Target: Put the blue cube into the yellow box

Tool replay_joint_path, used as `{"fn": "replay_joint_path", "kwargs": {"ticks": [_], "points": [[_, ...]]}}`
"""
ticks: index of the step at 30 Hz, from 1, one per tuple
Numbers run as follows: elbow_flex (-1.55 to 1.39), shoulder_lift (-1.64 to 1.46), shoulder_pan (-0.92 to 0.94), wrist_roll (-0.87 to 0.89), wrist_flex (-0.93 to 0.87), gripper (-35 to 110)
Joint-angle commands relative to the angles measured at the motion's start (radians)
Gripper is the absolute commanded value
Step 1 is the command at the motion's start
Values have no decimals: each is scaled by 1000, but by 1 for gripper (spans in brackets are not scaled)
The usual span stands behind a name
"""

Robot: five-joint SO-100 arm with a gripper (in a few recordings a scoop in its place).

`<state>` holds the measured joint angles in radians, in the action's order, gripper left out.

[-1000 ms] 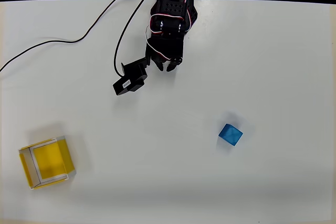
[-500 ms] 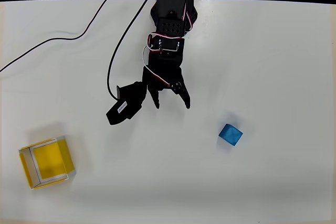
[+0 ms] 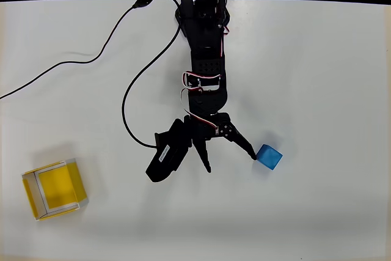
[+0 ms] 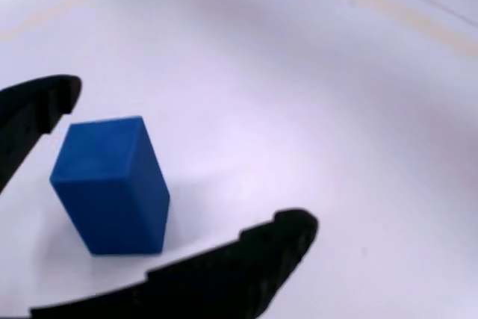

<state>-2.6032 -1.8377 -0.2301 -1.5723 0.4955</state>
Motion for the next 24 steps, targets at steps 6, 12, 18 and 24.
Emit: {"fn": "replay_joint_path", "kwargs": {"ticks": [6, 12, 18, 24], "points": [[97, 172, -146, -26, 345, 60], [146, 341, -169, -60, 448, 62], [222, 482, -183, -72, 492, 61], [287, 603, -206, -57, 538, 61]]}}
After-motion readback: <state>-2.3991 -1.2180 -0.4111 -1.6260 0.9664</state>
